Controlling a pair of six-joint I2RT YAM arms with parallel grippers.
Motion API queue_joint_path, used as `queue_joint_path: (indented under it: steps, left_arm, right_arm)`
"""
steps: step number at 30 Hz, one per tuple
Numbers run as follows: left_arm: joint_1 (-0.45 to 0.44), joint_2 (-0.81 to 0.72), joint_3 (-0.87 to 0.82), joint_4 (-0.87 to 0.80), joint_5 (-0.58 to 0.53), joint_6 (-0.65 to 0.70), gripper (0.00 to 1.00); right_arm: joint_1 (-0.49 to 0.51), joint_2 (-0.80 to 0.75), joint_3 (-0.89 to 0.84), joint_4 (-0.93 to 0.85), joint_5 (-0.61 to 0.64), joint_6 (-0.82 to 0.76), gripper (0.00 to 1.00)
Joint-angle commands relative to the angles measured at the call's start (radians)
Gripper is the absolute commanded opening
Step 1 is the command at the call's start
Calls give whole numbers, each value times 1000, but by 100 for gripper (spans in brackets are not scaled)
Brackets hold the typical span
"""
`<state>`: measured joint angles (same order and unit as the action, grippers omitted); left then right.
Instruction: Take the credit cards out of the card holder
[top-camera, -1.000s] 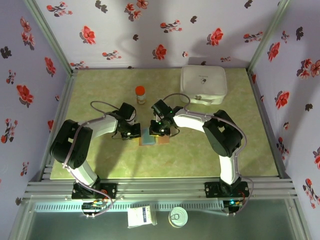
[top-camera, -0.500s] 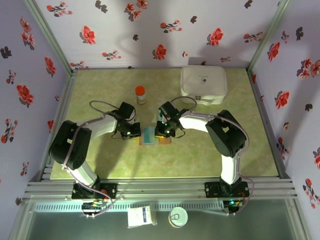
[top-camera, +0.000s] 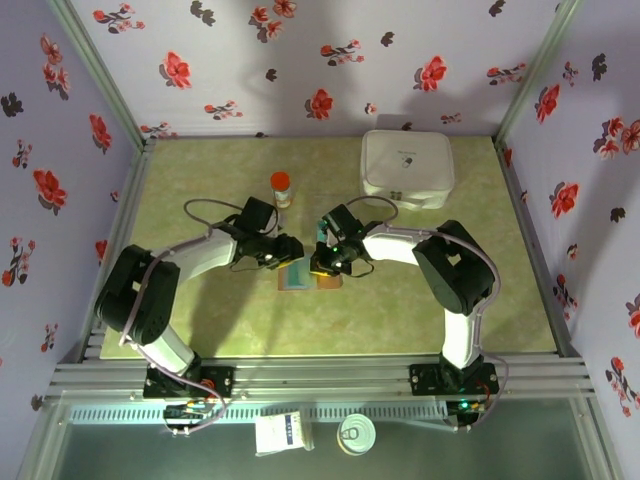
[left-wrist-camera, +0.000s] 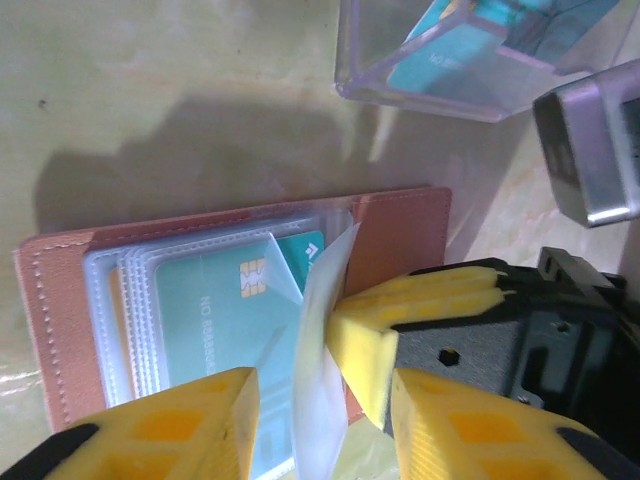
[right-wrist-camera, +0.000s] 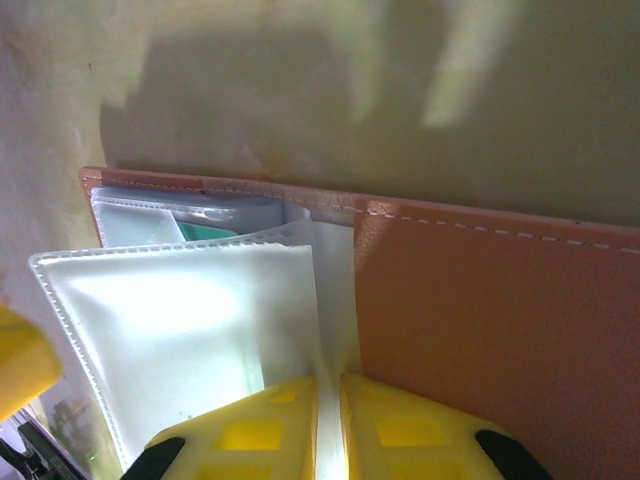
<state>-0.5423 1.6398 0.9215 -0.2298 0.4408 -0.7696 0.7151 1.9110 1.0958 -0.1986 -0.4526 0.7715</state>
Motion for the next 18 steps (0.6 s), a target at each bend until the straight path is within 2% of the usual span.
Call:
queue_joint_path:
  steps: [1,8,12,18]
  left_arm:
    - [-10,48,14,36,43,-28,41]
    - [-29,68,14,66,59,-55,39]
    - [-36,39,29,60,61,-64,38]
    - [-68,39,87,31,59,-71,42]
  right_arm:
    - [1,-7,-25,10,-4,18,16]
    - [1,-37,-36,30,-8,31,18]
    - [-8,-111,-45,-19,41,15,25]
    - [-73,-270,-100,-92,105,-10,27]
